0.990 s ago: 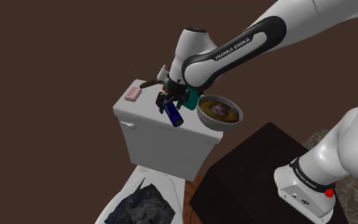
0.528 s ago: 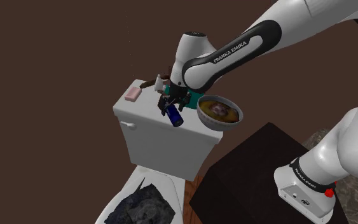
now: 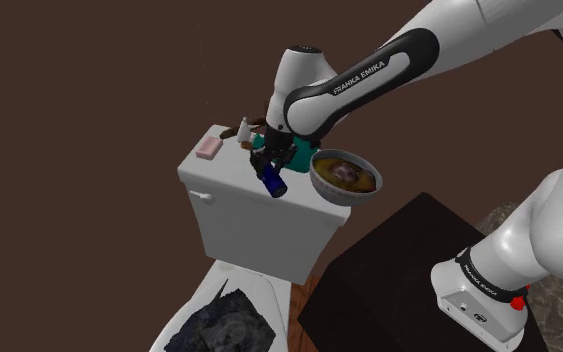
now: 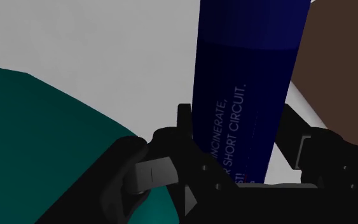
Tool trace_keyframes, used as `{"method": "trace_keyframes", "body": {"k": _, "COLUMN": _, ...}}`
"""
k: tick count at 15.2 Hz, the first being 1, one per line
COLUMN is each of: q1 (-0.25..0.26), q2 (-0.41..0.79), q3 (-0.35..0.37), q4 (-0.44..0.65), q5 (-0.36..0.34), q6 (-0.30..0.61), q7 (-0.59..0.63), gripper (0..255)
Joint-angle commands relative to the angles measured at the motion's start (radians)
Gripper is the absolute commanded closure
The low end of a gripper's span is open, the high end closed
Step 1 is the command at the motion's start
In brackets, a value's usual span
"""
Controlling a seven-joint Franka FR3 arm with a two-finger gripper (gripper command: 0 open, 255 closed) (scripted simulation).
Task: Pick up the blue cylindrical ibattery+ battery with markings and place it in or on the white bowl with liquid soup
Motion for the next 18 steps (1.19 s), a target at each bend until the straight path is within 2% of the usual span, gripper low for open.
{"method": "trace_keyframes", "body": {"k": 1, "q1": -0.007, "q2": -0.006, "q3": -0.008, "q4": 0.007, "q5": -0.002, "q6": 0.014, "q7": -0.001, "gripper": 255}}
{"method": "trace_keyframes", "body": {"k": 2, "q1": -0.008, "q2": -0.025, "q3": -0.003, "q4": -0.033, "q5": 0.006, "q6": 0.036, "q7": -0.004, "gripper": 255}}
{"method": "trace_keyframes", "body": {"k": 18, "q1": -0.023, "q2": -0.163, "q3": 0.006, "q4": 0.028, "q5": 0.021, "q6": -0.16, "q7": 0.006, "gripper": 255}}
